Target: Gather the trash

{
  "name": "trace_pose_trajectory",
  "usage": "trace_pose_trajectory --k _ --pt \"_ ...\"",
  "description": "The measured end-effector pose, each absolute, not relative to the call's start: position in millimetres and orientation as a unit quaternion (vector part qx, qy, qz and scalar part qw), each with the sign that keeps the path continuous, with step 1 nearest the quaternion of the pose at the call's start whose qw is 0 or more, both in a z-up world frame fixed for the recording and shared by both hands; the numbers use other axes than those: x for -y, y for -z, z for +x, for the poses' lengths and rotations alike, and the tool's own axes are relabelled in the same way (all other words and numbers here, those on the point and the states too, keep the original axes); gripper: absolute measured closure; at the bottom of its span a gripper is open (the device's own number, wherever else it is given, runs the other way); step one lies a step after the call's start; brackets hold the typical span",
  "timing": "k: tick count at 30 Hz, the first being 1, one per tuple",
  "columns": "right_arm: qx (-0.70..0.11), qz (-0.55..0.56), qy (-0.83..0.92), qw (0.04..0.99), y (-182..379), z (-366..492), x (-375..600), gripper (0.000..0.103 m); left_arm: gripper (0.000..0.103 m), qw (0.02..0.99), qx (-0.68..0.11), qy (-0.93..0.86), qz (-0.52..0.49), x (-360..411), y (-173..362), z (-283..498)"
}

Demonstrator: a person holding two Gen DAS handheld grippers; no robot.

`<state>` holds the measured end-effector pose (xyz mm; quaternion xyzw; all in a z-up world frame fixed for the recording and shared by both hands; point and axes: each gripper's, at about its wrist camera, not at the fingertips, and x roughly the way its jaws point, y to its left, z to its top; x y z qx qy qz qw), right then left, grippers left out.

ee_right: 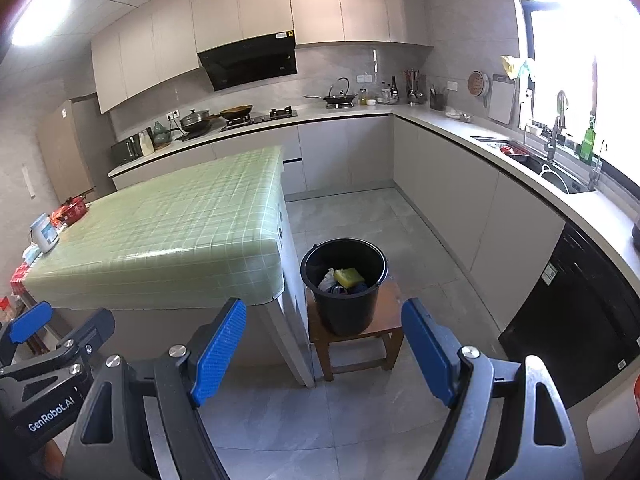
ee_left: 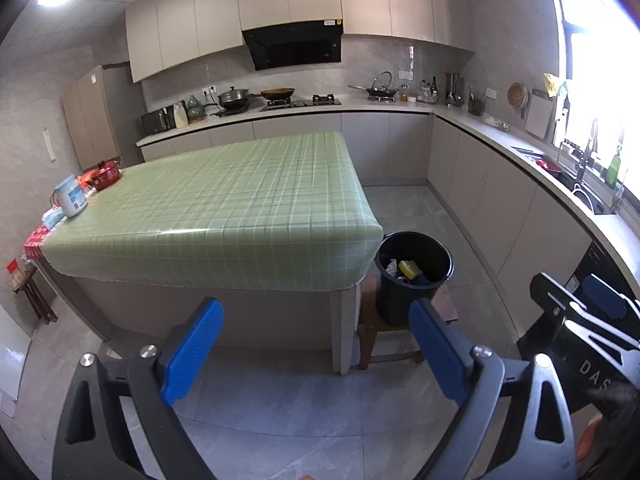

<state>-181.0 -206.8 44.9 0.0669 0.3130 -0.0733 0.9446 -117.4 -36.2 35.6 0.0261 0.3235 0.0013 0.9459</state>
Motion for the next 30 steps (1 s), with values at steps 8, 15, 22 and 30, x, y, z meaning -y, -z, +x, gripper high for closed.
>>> trace_pose_trajectory --k 8,15,22,30 --pt "-0.309 0.062 0.062 0.947 -45 -183 216 0.021 0.008 0.948 -0.319 -0.016 0.014 44 -40 -121" --pt "-0.289 0.049 0.074 0.953 -51 -189 214 0.021 0.008 0.954 -0.298 -0.019 -0.005 43 -44 -126" --pt "-0.292 0.049 0.072 0.953 -50 -187 214 0.021 0.008 0.954 -0.299 -0.021 -0.004 44 -46 -125" --pt "-0.293 0.046 0.071 0.952 -52 -184 211 0.021 0.008 0.953 -0.301 -0.019 -0.007 44 -46 -125"
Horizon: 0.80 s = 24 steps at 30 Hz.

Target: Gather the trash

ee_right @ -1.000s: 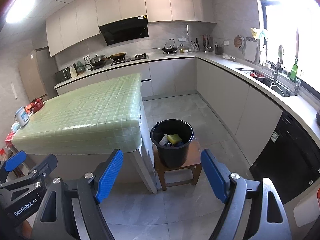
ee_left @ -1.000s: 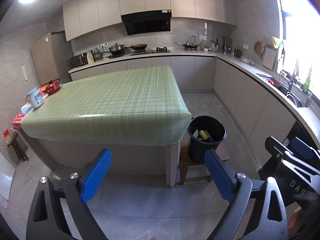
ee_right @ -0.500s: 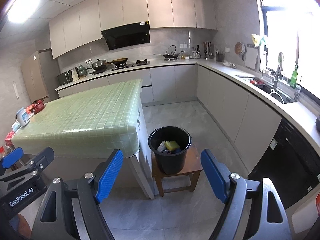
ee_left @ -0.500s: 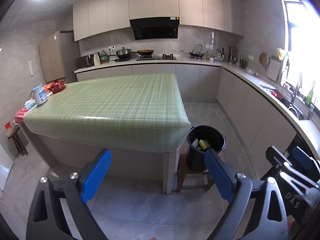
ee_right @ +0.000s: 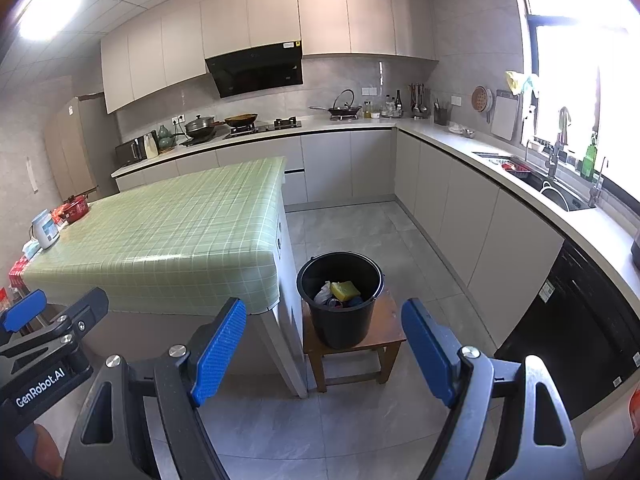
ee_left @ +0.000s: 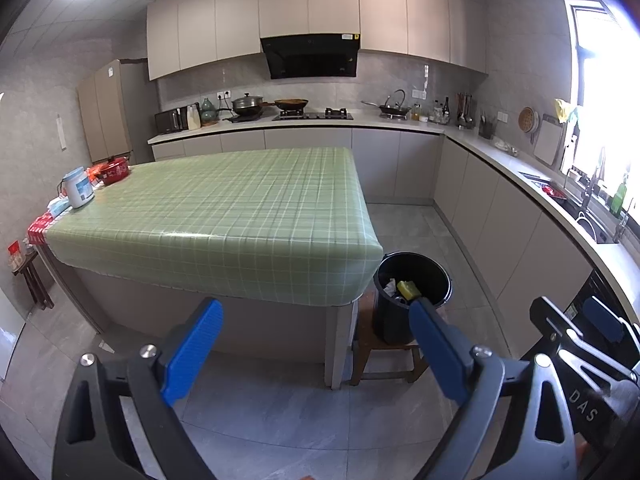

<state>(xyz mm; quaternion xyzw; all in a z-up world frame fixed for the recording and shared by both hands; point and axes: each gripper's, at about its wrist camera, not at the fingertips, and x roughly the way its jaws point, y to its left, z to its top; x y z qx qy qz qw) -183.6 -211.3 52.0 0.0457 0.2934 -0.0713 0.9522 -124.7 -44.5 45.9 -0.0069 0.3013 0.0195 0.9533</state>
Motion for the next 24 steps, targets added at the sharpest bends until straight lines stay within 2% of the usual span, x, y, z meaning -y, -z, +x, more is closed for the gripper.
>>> trace_pose_trajectory --k 24 --pt "-0.296 0.05 0.075 0.951 -51.1 -177.7 213.6 0.021 0.008 0.95 -0.312 -0.007 -0.007 47.4 -49.1 -119.2"
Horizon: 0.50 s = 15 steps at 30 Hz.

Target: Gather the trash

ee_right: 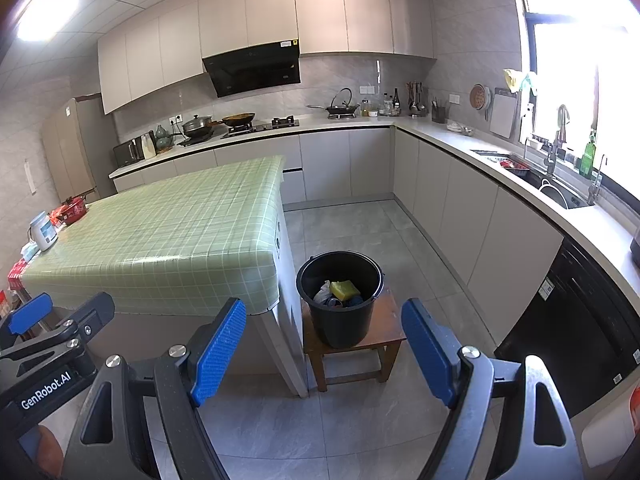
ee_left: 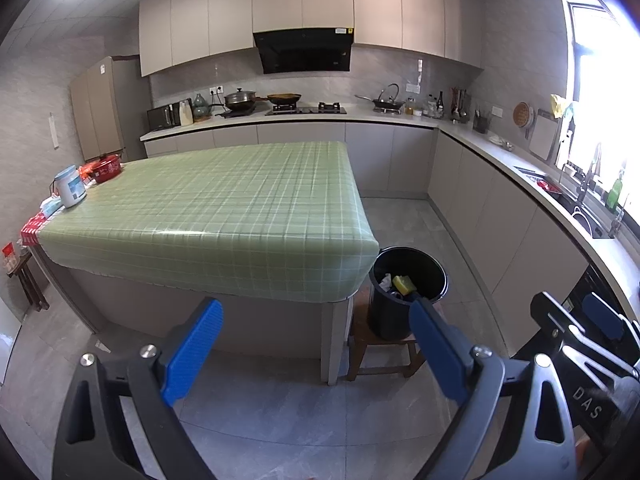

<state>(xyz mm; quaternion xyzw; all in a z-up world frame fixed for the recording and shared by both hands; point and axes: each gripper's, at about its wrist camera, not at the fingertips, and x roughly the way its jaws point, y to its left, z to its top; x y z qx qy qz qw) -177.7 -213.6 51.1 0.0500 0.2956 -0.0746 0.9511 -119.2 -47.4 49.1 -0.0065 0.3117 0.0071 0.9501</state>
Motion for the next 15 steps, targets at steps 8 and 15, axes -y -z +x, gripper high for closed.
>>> trace_pose_trajectory --k 8,15 --pt "-0.296 0.05 0.077 0.951 -49.7 -177.1 213.6 0.021 0.008 0.949 -0.314 -0.001 -0.008 48.0 -47.7 -118.5" --pt "-0.297 0.052 0.079 0.95 -48.9 -177.2 215.5 0.021 0.008 0.948 -0.319 0.02 -0.014 48.6 -43.4 -115.1"
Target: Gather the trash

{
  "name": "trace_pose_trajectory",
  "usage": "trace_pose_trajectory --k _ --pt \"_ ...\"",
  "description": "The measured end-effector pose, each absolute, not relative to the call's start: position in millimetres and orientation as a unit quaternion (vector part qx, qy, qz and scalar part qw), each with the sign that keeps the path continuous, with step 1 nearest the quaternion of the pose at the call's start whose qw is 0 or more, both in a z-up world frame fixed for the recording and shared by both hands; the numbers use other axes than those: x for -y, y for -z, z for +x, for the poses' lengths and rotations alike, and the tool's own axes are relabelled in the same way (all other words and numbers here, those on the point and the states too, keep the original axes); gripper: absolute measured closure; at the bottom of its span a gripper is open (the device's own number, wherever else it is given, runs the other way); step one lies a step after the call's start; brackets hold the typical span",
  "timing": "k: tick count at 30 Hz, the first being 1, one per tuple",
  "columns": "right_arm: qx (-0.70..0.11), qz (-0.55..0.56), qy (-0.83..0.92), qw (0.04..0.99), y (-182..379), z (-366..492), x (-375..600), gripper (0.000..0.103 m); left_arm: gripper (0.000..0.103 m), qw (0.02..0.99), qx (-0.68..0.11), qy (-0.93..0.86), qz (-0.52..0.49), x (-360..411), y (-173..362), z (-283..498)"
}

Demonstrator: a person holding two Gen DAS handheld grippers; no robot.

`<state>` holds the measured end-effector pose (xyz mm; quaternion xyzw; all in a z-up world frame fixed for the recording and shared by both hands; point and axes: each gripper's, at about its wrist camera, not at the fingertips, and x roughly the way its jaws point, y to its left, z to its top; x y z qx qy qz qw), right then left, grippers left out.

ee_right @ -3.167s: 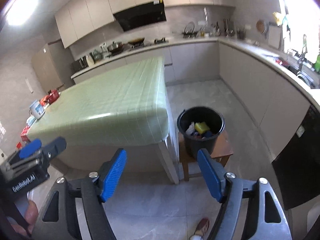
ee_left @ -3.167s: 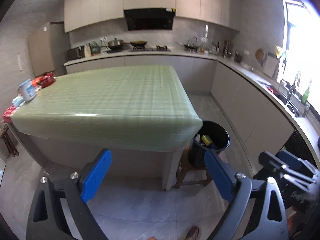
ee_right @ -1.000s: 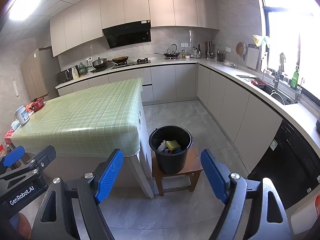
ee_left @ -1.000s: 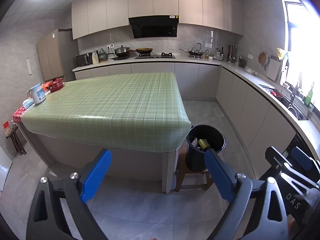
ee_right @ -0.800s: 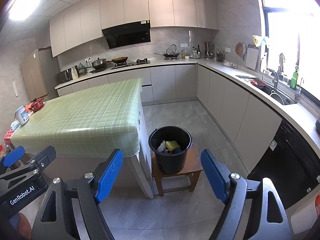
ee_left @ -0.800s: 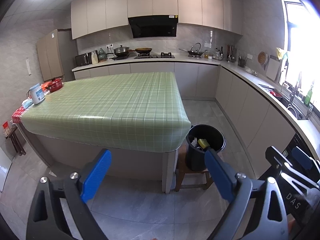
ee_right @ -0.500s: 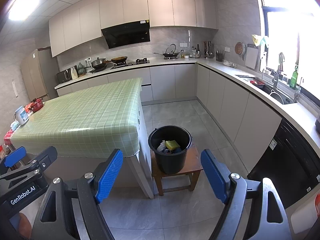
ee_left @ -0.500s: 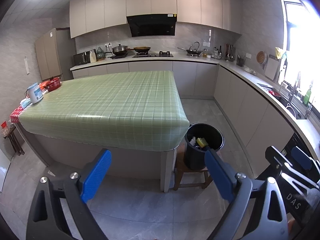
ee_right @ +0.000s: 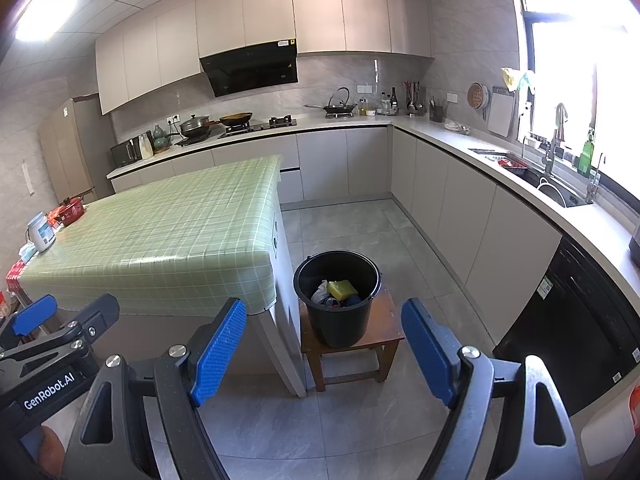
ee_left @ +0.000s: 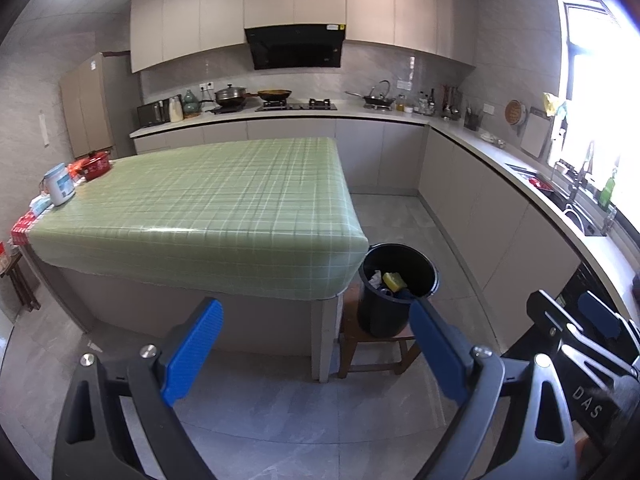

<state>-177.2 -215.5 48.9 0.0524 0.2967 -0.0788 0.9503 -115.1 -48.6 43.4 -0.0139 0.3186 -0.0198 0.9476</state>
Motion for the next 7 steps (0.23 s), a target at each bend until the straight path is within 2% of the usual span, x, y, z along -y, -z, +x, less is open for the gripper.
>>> trace_pose_trajectory --k 7 --pt "-0.298 0.056 0.082 0.949 -47.1 -174.9 217.3 0.021 0.006 0.948 -0.317 0.036 -0.022 52.2 -42.4 -114.7"
